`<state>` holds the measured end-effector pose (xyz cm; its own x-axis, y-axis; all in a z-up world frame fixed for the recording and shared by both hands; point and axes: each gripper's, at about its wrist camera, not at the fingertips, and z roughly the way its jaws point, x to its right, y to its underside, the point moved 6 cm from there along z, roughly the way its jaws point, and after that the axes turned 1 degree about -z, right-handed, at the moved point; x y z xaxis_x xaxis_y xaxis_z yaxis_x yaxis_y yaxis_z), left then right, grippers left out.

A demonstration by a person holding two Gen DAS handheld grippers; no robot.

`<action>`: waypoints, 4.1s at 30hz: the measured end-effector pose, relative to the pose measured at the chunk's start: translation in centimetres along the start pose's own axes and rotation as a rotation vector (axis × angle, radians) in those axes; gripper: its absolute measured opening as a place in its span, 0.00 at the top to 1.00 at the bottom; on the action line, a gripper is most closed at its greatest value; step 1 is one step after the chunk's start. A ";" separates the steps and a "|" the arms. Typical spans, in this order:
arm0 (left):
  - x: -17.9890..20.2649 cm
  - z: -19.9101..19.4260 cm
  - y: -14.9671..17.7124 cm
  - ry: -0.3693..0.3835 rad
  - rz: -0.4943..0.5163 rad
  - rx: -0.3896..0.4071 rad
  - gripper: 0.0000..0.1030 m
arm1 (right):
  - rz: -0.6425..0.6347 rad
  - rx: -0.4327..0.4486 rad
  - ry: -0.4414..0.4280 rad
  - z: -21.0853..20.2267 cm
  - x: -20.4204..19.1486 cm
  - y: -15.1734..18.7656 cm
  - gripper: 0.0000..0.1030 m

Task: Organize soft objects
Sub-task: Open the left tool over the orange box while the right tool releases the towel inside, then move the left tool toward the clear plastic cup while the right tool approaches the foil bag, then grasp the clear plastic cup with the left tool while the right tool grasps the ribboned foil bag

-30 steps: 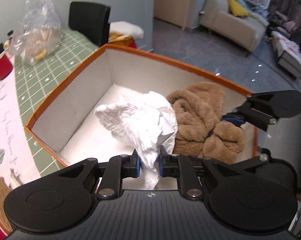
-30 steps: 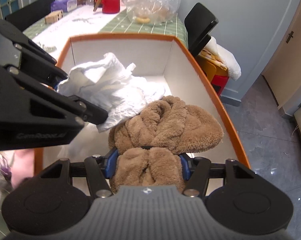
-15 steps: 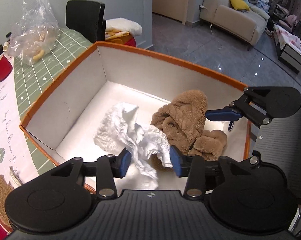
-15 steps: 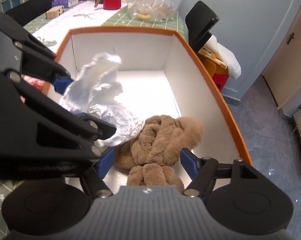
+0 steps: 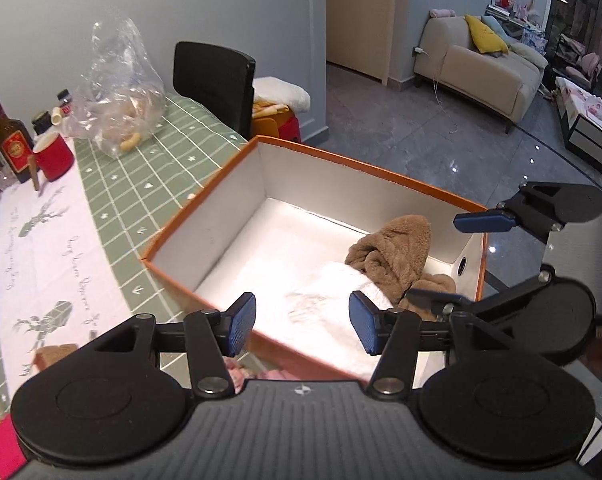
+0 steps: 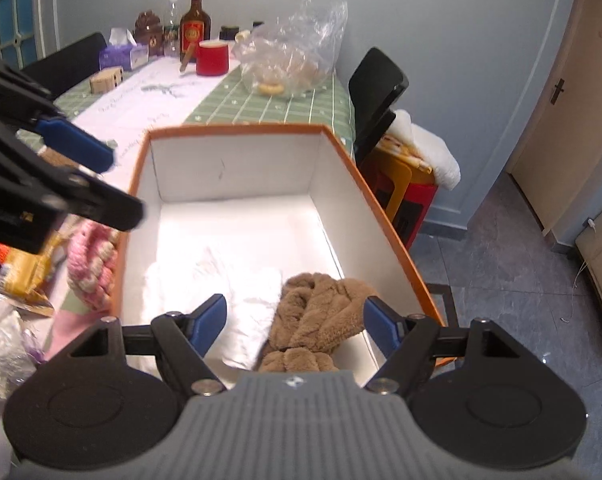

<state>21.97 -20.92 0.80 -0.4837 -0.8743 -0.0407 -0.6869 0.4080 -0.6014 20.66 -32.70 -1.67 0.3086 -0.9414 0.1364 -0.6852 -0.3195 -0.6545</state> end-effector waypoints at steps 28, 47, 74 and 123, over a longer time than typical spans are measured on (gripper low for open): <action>-14.8 -7.6 17.3 -0.105 -0.205 0.028 0.32 | -0.283 0.127 -0.078 -4.1 -13.7 -0.1 0.24; -14.3 -3.6 26.7 -0.048 -0.116 -0.124 0.32 | -0.444 0.063 -0.122 -1.7 -19.9 1.5 0.23; -16.6 -1.3 27.6 -0.050 -0.099 -0.252 0.87 | -0.540 0.010 -0.157 -1.2 -22.2 4.9 0.22; -15.3 -3.5 25.4 -0.060 -0.100 -0.153 0.98 | -0.539 -0.015 -0.323 -0.2 -28.4 7.2 0.39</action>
<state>10.08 3.77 -11.03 -0.3788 -0.9247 -0.0373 -0.8066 0.3496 -0.4767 6.82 -8.33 -10.12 0.7957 -0.5677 0.2110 -0.3861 -0.7439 -0.5455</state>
